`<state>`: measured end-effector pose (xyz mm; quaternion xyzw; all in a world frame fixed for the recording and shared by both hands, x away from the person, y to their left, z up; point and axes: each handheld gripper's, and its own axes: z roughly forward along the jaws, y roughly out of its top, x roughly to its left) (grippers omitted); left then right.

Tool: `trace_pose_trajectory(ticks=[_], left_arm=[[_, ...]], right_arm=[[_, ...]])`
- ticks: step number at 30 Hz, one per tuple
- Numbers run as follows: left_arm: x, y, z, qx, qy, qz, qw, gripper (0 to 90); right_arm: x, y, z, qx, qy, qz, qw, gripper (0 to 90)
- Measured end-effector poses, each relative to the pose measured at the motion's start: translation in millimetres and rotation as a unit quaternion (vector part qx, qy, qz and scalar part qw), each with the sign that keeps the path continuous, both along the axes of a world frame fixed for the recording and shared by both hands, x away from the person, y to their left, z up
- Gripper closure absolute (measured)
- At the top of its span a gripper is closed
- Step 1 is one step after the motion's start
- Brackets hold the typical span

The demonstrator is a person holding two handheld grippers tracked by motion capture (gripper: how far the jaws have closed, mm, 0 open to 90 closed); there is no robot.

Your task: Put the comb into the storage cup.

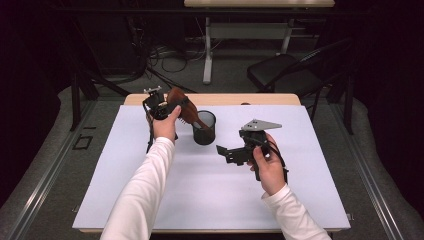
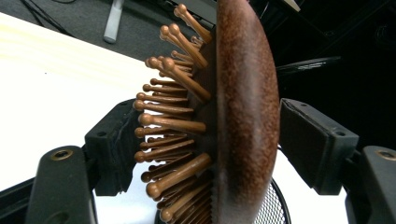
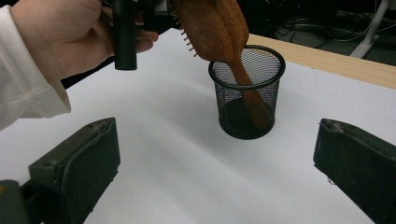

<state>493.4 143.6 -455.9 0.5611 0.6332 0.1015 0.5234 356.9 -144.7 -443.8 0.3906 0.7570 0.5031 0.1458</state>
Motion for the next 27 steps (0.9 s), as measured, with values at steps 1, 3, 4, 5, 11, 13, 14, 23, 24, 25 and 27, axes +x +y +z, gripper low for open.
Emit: trace_pose_trajectory(ticks=[1,3,4,5,11,13,14,23,24,25,27], left_arm=[[0.1,-0.3,-0.2,0.000,0.000,0.001,1.0000,20.7],[0.0,-0.4,-0.1,0.001,-0.002,0.000,1.0000,20.1],[0.0,-0.6,-0.1,0.002,-0.003,0.000,1.0000,19.6],[0.1,-0.9,-0.1,0.001,-0.003,0.001,1.0000,18.4],[0.2,-0.9,-1.0,0.004,-0.001,-0.005,1.0000,15.3],[-0.1,-1.4,-0.4,0.001,-0.003,-0.003,1.0000,15.2],[-0.2,-1.2,-0.2,0.001,-0.004,-0.003,1.0000,14.8],[-1.1,2.3,3.1,-0.007,-0.012,0.002,0.9999,13.5],[-1.1,2.7,3.5,-0.006,-0.015,-0.001,0.9999,11.1],[-1.1,3.3,3.8,-0.006,-0.017,-0.003,0.9998,8.7],[-1.2,3.8,4.3,-0.007,-0.017,-0.004,0.9998,5.6]], right_arm=[[-0.2,0.1,0.1,0.001,0.000,0.000,1.0000,0.2],[-0.2,0.1,0.2,0.000,0.000,0.000,1.0000,0.2],[-0.2,0.1,0.1,0.001,0.000,0.000,1.0000,0.2],[0.0,0.0,0.0,-0.001,-0.001,0.000,1.0000,0.2],[0.1,0.0,-0.1,-0.001,-0.001,0.000,1.0000,0.2],[0.0,0.2,-0.1,-0.001,-0.001,0.000,1.0000,0.2],[-0.1,0.2,-0.1,-0.001,-0.001,0.000,1.0000,0.2],[-0.3,0.2,0.1,-0.001,-0.001,0.000,1.0000,0.2],[-0.3,0.2,0.1,-0.001,-0.001,0.000,1.0000,0.2],[-0.3,0.2,0.1,0.000,-0.001,0.000,1.0000,0.2],[-0.3,0.2,0.1,-0.001,-0.001,0.000,1.0000,0.2]])
